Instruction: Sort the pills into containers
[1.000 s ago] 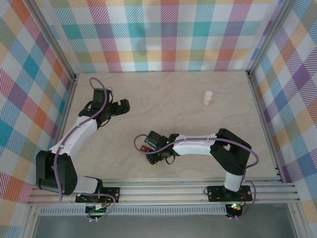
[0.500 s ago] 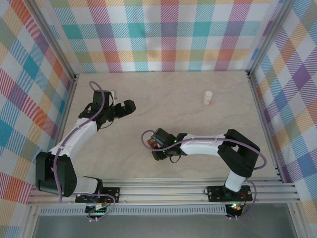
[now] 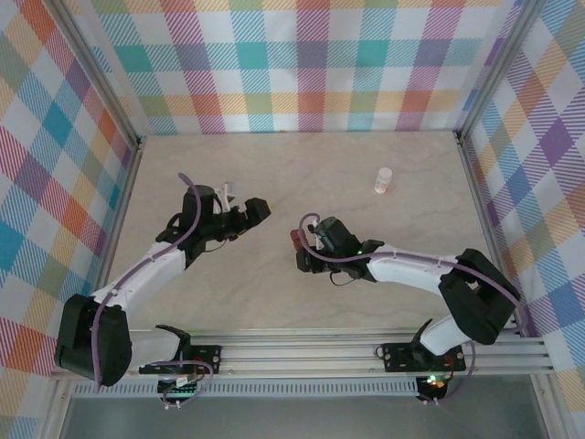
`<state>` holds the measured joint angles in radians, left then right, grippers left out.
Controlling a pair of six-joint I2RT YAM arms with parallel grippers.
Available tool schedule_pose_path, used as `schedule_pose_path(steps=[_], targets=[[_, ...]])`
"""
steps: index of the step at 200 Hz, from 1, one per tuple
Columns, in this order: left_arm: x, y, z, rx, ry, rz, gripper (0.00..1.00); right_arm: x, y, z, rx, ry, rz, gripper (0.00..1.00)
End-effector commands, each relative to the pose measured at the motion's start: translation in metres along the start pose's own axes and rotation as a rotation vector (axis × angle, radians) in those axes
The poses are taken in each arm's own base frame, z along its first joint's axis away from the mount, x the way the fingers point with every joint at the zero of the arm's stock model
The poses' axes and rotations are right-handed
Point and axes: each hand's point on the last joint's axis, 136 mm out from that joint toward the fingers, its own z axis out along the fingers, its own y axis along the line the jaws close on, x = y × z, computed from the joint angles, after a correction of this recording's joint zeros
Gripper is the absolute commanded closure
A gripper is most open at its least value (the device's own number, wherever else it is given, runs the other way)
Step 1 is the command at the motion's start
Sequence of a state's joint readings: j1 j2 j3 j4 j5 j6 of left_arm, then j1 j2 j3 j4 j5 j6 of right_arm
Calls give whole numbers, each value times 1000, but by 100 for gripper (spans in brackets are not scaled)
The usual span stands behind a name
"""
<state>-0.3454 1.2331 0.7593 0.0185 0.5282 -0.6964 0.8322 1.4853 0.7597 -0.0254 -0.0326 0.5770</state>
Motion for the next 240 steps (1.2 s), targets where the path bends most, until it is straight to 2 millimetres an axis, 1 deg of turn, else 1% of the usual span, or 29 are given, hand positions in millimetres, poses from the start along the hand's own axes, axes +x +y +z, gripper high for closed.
schedule_pose_path(steps=[1,48,69,132,160,240], targets=[[4,-29,8,107,3,8,0,-13,15,-10,-78,-60,19,66],[18,-49,23,159,32,3,0,-17,14,-21,-78,-87,35,66],[25,-51,28,162,43,3,0,-19,13,-25,-70,-98,43,66],[36,-58,43,183,71,-10,0,-26,17,-30,-81,-114,52,65],[37,-63,46,186,76,-4,0,-27,17,-30,-84,-115,55,65],[44,-67,57,184,97,4,0,-30,20,-31,-108,-121,61,65]])
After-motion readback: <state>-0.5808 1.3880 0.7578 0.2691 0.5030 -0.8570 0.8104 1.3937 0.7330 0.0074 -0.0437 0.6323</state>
